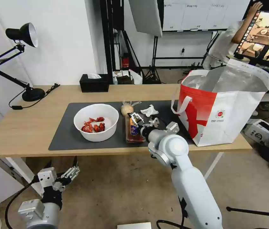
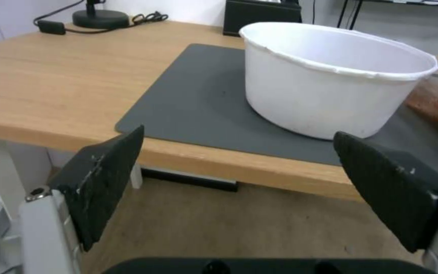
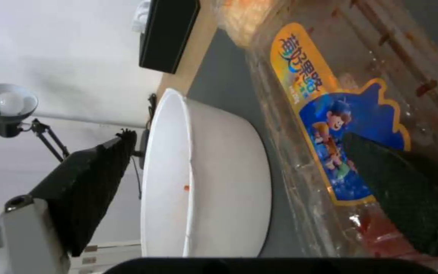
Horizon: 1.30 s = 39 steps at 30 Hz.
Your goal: Pick up the trash from the table and place it into the takeout bag.
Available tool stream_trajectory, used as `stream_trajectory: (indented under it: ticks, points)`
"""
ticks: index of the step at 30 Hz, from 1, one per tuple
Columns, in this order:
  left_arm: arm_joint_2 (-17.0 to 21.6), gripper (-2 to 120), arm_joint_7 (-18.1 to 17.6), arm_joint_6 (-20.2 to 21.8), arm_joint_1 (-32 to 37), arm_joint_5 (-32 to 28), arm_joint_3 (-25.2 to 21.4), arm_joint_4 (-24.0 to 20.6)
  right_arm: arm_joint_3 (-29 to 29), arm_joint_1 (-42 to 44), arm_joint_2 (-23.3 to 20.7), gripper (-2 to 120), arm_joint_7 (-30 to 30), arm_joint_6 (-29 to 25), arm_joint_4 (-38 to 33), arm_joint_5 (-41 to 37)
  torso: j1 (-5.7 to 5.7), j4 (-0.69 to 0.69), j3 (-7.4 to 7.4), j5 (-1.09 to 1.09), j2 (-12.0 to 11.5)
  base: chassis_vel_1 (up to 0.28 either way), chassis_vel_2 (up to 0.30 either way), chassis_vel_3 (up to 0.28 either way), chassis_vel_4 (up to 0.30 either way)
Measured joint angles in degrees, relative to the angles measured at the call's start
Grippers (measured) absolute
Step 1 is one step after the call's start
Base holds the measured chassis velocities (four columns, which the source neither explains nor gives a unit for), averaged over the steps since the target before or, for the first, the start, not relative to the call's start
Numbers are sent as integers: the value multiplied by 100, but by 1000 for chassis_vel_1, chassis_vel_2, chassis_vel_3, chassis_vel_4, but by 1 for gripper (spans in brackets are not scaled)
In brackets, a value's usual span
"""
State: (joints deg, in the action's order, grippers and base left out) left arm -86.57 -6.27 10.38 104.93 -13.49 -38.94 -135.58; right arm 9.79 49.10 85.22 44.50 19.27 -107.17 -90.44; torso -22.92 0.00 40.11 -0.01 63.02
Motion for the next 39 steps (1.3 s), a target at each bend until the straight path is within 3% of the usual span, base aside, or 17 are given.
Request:
stream_trajectory:
  ticks: [4, 7, 10, 11, 14, 15, 17, 20, 22, 23, 26, 27, 30, 34, 39]
  points:
    - [7, 100, 0, 0, -8, -17, -1, -4, -7, 23, -83, 100, -94, 1, -75, 5, 0, 0, 0, 1, 0, 0, 0, 0, 0]
    - [19, 100, 0, 0, -14, -34, 1, -4, -28, -1, -249, 100, -545, 57, -135, 252, 0, 0, 0, 0, 0, 0, 0, 0, 0]
    - [143, 100, 0, -28, -76, -136, -11, 11, -370, -505, -944, 100, -1887, 310, -18, 1920, 0, 0, -1, 2, 0, 0, 0, 0, 0]
    - [143, 100, 0, -28, -76, -136, -11, 11, -370, -505, -944, 100, -1887, 310, -18, 1920, 0, 0, -1, 2, 0, 0, 0, 0, 0]
    - [284, 100, 0, -36, -168, -275, -21, 29, -872, -1232, -1643, 100, -3210, 314, 316, 3645, 0, -1, 0, 1, 0, 0, 0, 0, 0]
    - [284, 100, 0, -36, -168, -275, -21, 29, -872, -1232, -1643, 100, -3210, 314, 316, 3645, 0, -1, 0, 1, 0, 0, 0, 0, 0]
    - [424, 100, 0, -51, -232, -382, -38, 43, -1263, -1729, -2027, 94, -4240, 159, 714, 4850, 0, 0, 0, 1, 0, 0, 0, 0, 0]
    - [529, 100, 0, -62, -271, -472, -44, 57, -1531, -2032, -2206, 88, -4797, -13, 1027, 5398, 0, 0, 0, 1, 0, 0, 0, 0, 0]
    - [678, 100, 0, -86, -336, -607, -50, 98, -1846, -2365, -2317, 76, -5355, -231, 1465, 5882, 0, 0, 0, 1, 0, 0, 0, 0, 0]
    - [678, 100, 0, -86, -336, -607, -50, 98, -1846, -2365, -2317, 76, -5355, -231, 1465, 5882, 0, 0, 0, 1, 0, 0, 0, 0, 0]
    - [977, 100, 0, -132, -513, -966, -48, 208, -2197, -2736, -2268, 61, -5904, -411, 2169, 6161, 0, 0, 0, 0, 0, 0, 0, 0, 0]
    - [977, 100, 0, -132, -513, -966, -48, 208, -2197, -2736, -2268, 61, -5904, -411, 2169, 6161, 0, 0, 0, 0, 0, 0, 0, 0, 0]
    - [1253, 100, 2, -142, -669, -1439, -25, 254, -2290, -2865, -2183, 46, -6228, -438, 2530, 6315, -1, 1, 1, 0, 0, 0, 0, 0, 0]
    - [1634, 100, -105, -78, -911, -2136, 44, 263, -2373, -2942, -2123, 32, -6352, -340, 2845, 6405, 0, 0, 0, 0, 0, 0, 0, 0, 0]
    - [2019, 100, -161, -48, -1121, -2456, 137, 317, -2413, -2955, -2065, 16, -6417, -263, 3070, 6372, -1, 0, 1, 0, 0, 0, 0, 0, 0]
